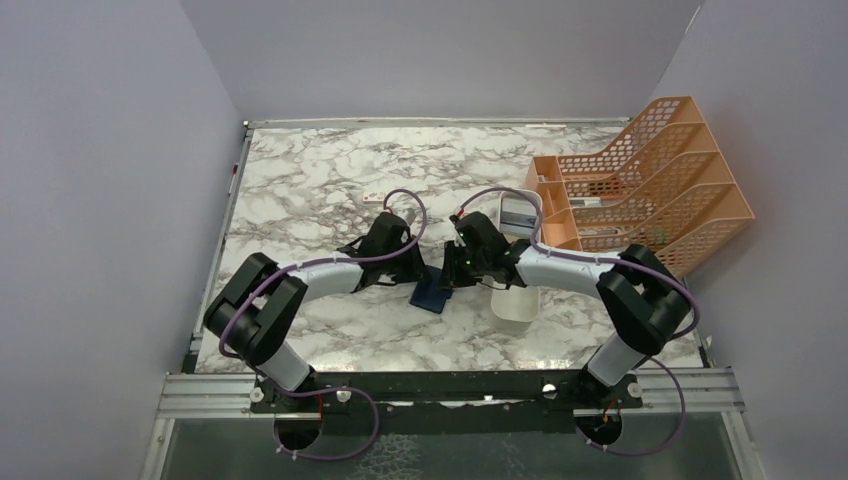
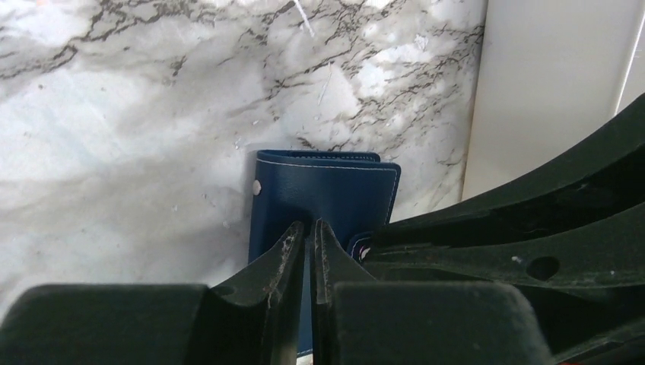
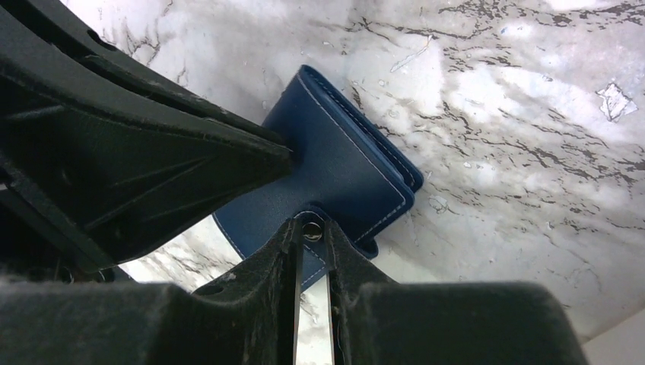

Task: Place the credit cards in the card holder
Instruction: Close the card holder at the center of the board.

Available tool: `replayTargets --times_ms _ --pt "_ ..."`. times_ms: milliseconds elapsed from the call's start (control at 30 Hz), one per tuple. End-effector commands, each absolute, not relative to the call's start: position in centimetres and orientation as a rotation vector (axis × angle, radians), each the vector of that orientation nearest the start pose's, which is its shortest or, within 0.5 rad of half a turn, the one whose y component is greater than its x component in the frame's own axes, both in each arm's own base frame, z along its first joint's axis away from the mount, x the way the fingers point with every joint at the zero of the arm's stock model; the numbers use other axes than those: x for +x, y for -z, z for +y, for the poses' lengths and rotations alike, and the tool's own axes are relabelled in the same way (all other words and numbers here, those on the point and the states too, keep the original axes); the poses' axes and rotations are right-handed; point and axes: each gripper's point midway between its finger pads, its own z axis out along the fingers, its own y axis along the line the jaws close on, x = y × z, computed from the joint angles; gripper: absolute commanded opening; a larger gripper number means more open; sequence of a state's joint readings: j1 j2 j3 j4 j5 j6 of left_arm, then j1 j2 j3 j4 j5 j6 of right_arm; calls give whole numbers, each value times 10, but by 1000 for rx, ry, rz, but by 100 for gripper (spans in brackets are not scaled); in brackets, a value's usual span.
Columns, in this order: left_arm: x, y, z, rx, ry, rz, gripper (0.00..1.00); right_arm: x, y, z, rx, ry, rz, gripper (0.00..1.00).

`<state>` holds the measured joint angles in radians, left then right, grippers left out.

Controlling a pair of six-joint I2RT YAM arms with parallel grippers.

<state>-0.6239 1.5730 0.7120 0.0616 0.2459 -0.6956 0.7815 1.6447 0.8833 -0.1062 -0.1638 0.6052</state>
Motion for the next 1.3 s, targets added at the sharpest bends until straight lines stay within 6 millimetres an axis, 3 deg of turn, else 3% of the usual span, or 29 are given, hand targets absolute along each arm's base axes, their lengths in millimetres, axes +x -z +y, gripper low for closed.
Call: replayTargets --times_ms 0,200,467,767,1267 --pt "251 -6 -260 2 802 2610 12 244 -42 319 -328 -801 2570 22" --pt "247 5 -252 -15 757 2638 12 237 -35 321 -332 -836 2595 21" --pt "244 8 -250 -37 757 2640 13 233 -41 325 -317 -888 2585 21" --pt "243 7 -250 -35 761 2636 13 236 -32 318 -312 -819 2599 12" --pt "243 8 -249 -43 755 2639 13 225 -19 307 -364 -651 2635 11"
